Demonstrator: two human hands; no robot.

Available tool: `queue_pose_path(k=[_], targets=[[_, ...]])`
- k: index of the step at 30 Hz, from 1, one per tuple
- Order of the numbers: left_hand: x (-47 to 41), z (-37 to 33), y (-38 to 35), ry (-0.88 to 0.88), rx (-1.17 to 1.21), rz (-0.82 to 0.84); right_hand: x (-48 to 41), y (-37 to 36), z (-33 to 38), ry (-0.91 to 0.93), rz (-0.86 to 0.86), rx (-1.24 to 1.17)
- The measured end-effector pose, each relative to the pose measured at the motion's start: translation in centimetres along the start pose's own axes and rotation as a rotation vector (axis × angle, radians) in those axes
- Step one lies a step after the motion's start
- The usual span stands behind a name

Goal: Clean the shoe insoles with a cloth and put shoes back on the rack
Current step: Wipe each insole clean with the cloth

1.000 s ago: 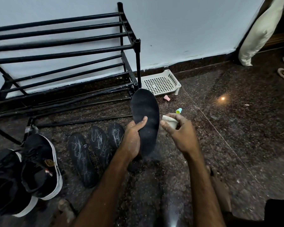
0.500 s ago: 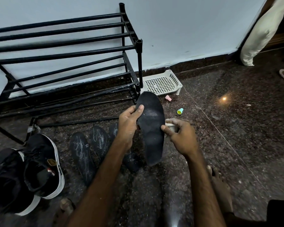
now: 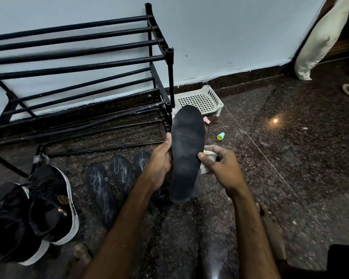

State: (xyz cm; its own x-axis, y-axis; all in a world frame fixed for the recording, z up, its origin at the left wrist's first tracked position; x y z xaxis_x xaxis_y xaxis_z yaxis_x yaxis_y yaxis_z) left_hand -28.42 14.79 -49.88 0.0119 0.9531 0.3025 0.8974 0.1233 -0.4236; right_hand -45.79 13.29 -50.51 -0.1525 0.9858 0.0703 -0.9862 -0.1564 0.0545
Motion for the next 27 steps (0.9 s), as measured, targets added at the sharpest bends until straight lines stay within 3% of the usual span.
queue_pose_path(k=[3, 9, 12, 16, 20, 23, 27], targets=[[-0.1, 0.7, 0.0, -0.005, 0.061, -0.044, -0.3, -0.3, -0.7, -0.047, -0.013, 0.041], [0.0, 0.6, 0.3, 0.009, -0.211, -0.047, -0.6, 0.3, -2.0, -0.06, -0.213, 0.214], [0.1, 1.1, 0.2, -0.008, -0.296, -0.004, -0.6, 0.1, -2.0, -0.061, -0.276, 0.205], [0.1, 1.5, 0.3, -0.042, -0.305, -0.091, 0.3, 1.2, -1.5, -0.047, -0.401, 0.109], [0.0, 1.8, 0.0, -0.048, -0.263, -0.119, 1.1, -0.7, -1.0, -0.064, -0.157, 0.032], [0.1, 1.8, -0.5, -0.054, -0.238, -0.109, 1.3, -2.3, -1.3, -0.049, -0.131, 0.377], [0.1, 1.9, -0.3, -0.09, -0.224, -0.189, 2.5, -0.9, -1.1, -0.124, -0.359, 0.729]])
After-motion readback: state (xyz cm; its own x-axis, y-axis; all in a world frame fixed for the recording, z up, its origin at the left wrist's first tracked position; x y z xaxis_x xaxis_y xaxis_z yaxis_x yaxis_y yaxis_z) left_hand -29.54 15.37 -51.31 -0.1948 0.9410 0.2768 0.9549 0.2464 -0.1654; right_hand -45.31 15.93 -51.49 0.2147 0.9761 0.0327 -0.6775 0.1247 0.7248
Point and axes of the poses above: each hand's wrist, its own x-axis away from the middle knuckle, its own y-axis out of the back of the hand, z = x × y, the point moved 3 cm from there along -x, towards the middle knuckle, and after that the axes turned 3 degrees about y, right-handed, at the moved point
